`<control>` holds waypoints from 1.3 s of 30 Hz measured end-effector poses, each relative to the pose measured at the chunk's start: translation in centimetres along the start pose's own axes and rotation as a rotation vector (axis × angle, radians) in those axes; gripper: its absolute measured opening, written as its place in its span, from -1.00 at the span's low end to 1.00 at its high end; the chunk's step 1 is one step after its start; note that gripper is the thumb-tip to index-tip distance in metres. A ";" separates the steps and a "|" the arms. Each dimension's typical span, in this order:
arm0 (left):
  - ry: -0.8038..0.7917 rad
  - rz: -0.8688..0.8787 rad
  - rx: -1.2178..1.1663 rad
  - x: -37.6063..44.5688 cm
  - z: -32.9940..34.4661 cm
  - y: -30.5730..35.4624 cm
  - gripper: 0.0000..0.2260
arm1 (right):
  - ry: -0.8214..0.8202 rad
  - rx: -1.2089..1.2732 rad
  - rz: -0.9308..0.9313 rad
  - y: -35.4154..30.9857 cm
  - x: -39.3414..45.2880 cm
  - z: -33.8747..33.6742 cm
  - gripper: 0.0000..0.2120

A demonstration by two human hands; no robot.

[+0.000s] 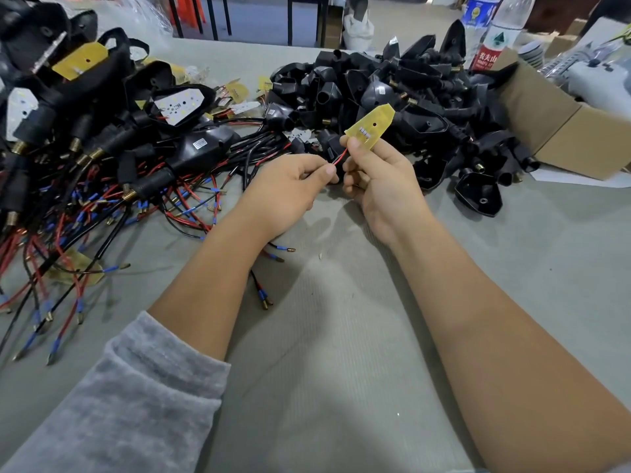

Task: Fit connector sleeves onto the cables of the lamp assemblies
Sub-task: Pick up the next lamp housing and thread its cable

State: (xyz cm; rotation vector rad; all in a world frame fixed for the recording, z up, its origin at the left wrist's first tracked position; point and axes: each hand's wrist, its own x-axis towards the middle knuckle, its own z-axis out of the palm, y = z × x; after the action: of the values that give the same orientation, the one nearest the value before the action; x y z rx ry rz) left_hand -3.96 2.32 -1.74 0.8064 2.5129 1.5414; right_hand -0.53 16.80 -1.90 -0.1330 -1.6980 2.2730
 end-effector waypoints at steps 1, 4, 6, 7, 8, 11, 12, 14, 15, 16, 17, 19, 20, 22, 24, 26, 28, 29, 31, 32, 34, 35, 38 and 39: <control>0.008 0.002 0.021 0.0 -0.1 0.1 -0.78 | 0.002 0.014 0.004 0.0 0.0 0.0 -0.88; 0.001 -0.058 0.023 0.1 -0.4 0.5 -0.76 | 0.058 0.108 0.014 0.0 0.1 0.0 -0.87; -0.072 -0.166 -0.054 0.1 -0.9 0.8 -0.77 | 0.139 0.212 0.005 -0.3 0.4 -0.3 -0.87; -0.122 -0.216 -0.092 0.0 -1.1 0.9 -0.77 | 0.177 0.268 -0.003 -0.5 0.5 -0.5 -0.87; -0.162 -0.247 -0.111 -0.1 -1.4 0.9 -0.77 | 0.206 0.322 -0.009 -0.6 0.6 -0.8 -0.87; -0.164 -0.195 -0.105 -0.5 -1.9 0.6 -0.77 | 0.202 0.411 0.010 -0.9 0.6 -1.1 -0.89; -0.137 -0.161 -0.121 -0.6 -1.9 0.6 -0.78 | 0.172 0.415 0.032 -0.8 0.6 -1.0 -0.91; -0.072 -0.105 -0.140 -0.5 -1.7 0.7 -0.79 | 0.093 0.369 0.090 -0.7 0.4 -0.5 -0.88; -0.039 -0.069 -0.113 -0.5 -1.4 0.7 -0.80 | 0.040 0.295 0.108 -0.6 0.2 -0.2 -0.87; -0.014 -0.031 -0.072 -0.6 -1.1 0.8 -0.81 | -0.017 0.189 0.110 -0.5 0.1 0.0 -0.87; 0.002 -0.001 -0.031 -0.7 -0.8 0.8 -0.82 | -0.069 0.076 0.102 -0.4 -0.1 0.2 -0.87; 0.019 0.020 0.062 -0.8 -0.6 0.6 -0.82 | -0.124 -0.057 0.082 -0.2 -0.3 0.4 -0.84; 0.035 0.011 0.101 -0.8 -0.7 0.5 -0.79 | -0.124 -0.063 0.077 -0.2 -0.4 0.4 -0.83; 0.088 -0.032 0.111 -0.7 -0.9 0.5 -0.68 | -0.098 -0.016 0.074 -0.3 -0.4 0.4 -0.81; 0.127 -0.071 0.075 -0.6 -1.1 0.6 -0.58 | -0.076 0.046 0.070 -0.3 -0.4 0.4 -0.80; 0.126 -0.101 0.095 -0.7 -1.3 0.6 -0.52 | -0.046 0.093 0.064 -0.2 -0.2 0.4 -0.80; 0.126 -0.129 0.179 -0.8 -1.6 0.4 -0.49 | 0.021 0.146 0.055 -0.4 0.0 0.2 -0.79; 0.138 -0.136 0.200 -0.8 -1.8 0.3 -0.49 | 0.061 0.174 0.050 -0.5 0.2 0.0 -0.79; 0.174 -0.135 0.159 -0.7 -2.1 0.2 -0.48 | 0.114 0.212 0.043 -0.6 0.5 -0.4 -0.80; 0.189 -0.130 0.132 -0.7 -2.1 0.2 -0.47 | 0.123 0.224 0.036 -0.6 0.5 -0.5 -0.80; 0.197 -0.117 0.128 -0.7 -1.9 0.1 -0.46 | 0.131 0.244 0.014 -0.6 0.5 -0.6 -0.80; 0.196 -0.109 0.143 -0.8 -1.8 0.0 -0.47 | 0.139 0.251 0.007 -0.6 0.5 -0.6 -0.80; 0.212 -0.092 0.166 -0.9 -1.7 -0.3 -0.50 | 0.178 0.275 -0.003 -0.7 0.6 -1.0 -0.79; 0.228 -0.083 0.166 -0.8 -1.7 -0.4 -0.52 | 0.187 0.284 -0.003 -0.7 0.6 -1.1 -0.79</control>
State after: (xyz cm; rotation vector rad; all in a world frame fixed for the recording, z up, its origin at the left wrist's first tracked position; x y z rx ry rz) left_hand -3.97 0.42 -1.44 0.5625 2.8281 1.4903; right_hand -0.74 18.15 -1.45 -0.2700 -1.2694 2.3866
